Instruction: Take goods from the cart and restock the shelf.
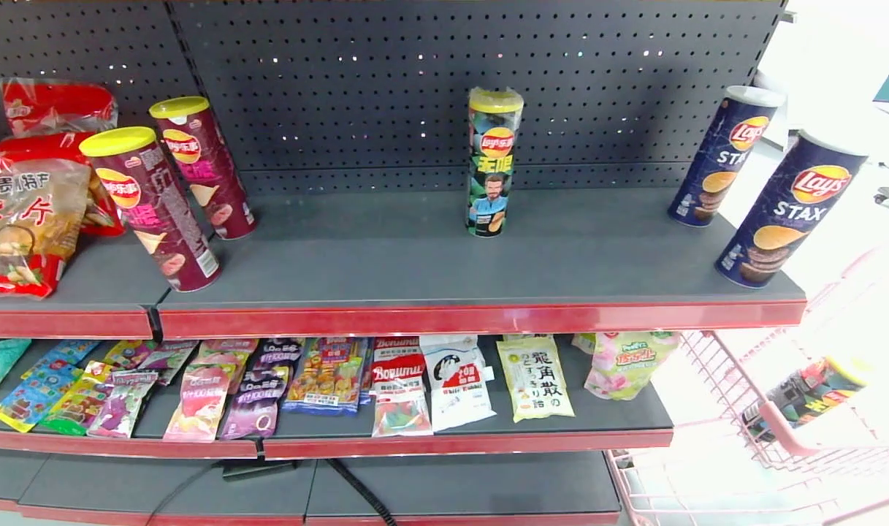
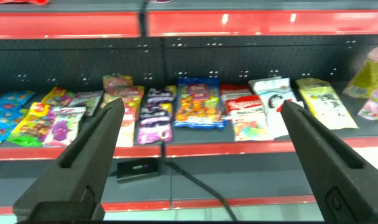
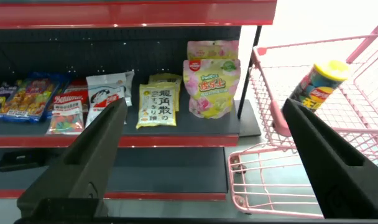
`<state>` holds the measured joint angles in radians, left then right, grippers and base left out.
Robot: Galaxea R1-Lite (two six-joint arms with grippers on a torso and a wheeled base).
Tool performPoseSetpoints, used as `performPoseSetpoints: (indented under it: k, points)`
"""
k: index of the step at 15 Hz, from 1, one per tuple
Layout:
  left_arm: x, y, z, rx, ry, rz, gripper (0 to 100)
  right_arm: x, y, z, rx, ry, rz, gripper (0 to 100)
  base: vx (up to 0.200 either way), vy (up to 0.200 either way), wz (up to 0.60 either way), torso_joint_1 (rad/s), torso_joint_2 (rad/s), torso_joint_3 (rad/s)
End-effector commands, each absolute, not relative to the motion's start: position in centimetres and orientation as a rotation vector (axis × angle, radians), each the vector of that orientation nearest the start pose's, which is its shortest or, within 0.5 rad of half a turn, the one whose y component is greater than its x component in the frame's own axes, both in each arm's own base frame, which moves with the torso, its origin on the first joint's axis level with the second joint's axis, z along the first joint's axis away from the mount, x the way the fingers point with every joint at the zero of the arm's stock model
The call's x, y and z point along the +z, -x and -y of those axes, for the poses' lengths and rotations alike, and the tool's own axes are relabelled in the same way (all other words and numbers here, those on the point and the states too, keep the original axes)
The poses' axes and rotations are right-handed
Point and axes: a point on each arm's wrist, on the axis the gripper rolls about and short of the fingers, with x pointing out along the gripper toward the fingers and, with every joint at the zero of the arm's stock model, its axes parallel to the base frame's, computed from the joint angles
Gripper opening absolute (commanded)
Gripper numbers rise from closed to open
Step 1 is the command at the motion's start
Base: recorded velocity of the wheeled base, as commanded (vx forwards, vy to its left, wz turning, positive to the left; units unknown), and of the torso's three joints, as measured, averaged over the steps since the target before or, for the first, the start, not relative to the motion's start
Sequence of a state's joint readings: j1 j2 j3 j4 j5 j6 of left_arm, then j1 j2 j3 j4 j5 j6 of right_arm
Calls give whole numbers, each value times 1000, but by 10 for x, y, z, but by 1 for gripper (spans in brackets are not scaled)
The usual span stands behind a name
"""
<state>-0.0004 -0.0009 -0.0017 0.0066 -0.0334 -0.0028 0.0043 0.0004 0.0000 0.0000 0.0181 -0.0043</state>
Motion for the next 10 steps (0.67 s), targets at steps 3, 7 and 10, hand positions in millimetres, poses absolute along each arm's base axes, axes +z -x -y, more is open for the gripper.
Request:
performPoseSetpoints:
  k: [3, 7, 10]
  points:
    - [75, 23, 1, -34, 3, -5, 100, 75, 23, 0, 23, 5, 0, 100, 0, -200, 0, -1, -2, 4]
    - [75, 23, 1, -34, 3, -5, 100, 76, 23, 0, 23, 5, -1, 100, 0, -200, 0, 4, 6, 2]
    - [75, 23, 1, -34, 3, -5, 100, 76, 23, 0, 23, 5, -1, 100, 0, -200, 0, 2, 6, 4]
